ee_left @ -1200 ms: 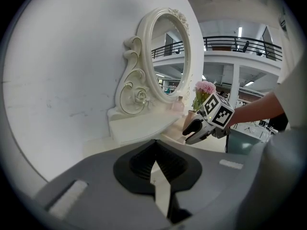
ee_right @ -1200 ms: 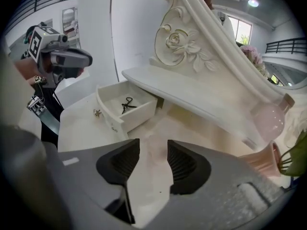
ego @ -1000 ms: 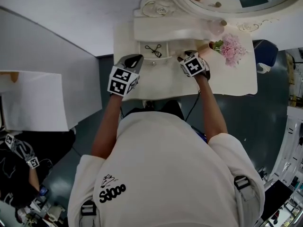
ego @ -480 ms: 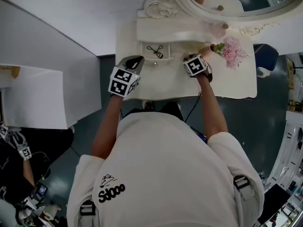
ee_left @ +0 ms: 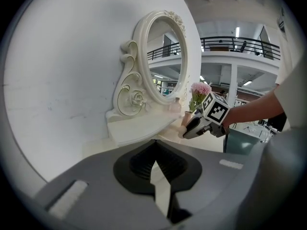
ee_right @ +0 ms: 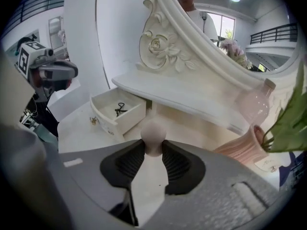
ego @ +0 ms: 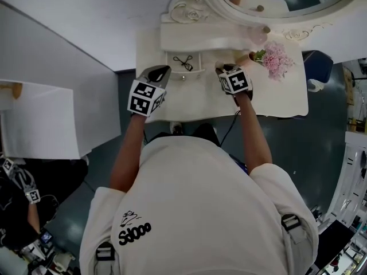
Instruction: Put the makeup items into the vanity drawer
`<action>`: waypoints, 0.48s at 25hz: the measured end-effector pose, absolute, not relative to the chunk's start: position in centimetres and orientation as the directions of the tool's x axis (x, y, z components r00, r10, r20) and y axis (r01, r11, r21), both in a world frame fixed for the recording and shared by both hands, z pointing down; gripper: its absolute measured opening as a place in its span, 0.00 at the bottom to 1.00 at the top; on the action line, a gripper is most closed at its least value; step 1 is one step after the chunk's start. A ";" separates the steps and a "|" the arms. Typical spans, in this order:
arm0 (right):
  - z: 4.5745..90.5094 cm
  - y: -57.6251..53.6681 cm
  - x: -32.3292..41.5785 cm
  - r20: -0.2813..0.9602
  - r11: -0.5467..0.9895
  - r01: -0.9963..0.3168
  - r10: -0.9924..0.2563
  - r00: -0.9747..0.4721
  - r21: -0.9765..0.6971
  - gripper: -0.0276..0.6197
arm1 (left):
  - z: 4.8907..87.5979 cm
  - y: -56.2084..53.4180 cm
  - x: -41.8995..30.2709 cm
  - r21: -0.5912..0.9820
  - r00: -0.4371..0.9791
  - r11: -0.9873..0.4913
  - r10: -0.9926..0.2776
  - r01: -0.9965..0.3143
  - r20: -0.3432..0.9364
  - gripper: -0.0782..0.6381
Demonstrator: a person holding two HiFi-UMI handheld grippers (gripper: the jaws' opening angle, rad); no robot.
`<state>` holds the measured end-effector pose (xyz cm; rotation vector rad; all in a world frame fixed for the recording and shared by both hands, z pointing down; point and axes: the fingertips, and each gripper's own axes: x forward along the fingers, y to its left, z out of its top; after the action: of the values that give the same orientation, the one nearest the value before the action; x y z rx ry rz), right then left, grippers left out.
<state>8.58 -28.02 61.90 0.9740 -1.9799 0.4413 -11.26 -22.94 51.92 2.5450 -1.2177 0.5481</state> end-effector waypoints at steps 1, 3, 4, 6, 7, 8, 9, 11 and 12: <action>61.2 -28.1 7.9 0.811 0.646 -0.761 -0.474 -0.344 0.055 0.23 | 51.9 -23.1 -11.4 0.076 0.573 -0.607 -0.690 -0.791 0.442 0.13; 59.5 -28.3 6.4 0.789 0.673 -0.737 -0.485 -0.378 0.061 0.23 | 51.6 -23.2 -11.7 0.080 0.566 -0.596 -0.700 -0.799 0.436 0.13; 58.6 -28.3 5.7 0.779 0.684 -0.727 -0.489 -0.393 0.063 0.23 | 51.4 -23.3 -11.8 0.082 0.563 -0.591 -0.705 -0.803 0.432 0.13; 57.3 -28.4 4.1 0.763 0.708 -0.703 -0.490 -0.423 0.065 0.23 | 51.2 -23.4 -11.9 0.086 0.559 -0.583 -0.712 -0.808 0.425 0.13; 56.9 -28.5 3.3 0.757 0.723 -0.688 -0.486 -0.437 0.067 0.23 | 51.2 -23.4 -11.9 0.086 0.558 -0.581 -0.714 -0.809 0.423 0.13; 56.6 -28.4 2.5 0.753 0.737 -0.672 -0.480 -0.450 0.068 0.23 | 51.2 -23.3 -12.0 0.086 0.555 -0.578 -0.716 -0.811 0.423 0.13; 56.4 -28.4 1.6 0.751 0.751 -0.656 -0.472 -0.462 0.068 0.24 | 51.2 -23.2 -12.2 0.086 0.552 -0.575 -0.718 -0.814 0.424 0.13; 56.2 -28.3 0.0 0.750 0.779 -0.623 -0.450 -0.485 0.065 0.24 | 51.3 -23.1 -12.7 0.088 0.544 -0.566 -0.722 -0.820 0.426 0.13; 56.2 -28.2 -0.9 0.751 0.793 -0.606 -0.438 -0.494 0.063 0.24 | 51.3 -23.0 -12.9 0.090 0.540 -0.561 -0.725 -0.823 0.428 0.13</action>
<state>-0.85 -28.18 56.20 0.7692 -2.1702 0.2662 -12.95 -23.04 51.34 2.5004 -1.2895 0.5024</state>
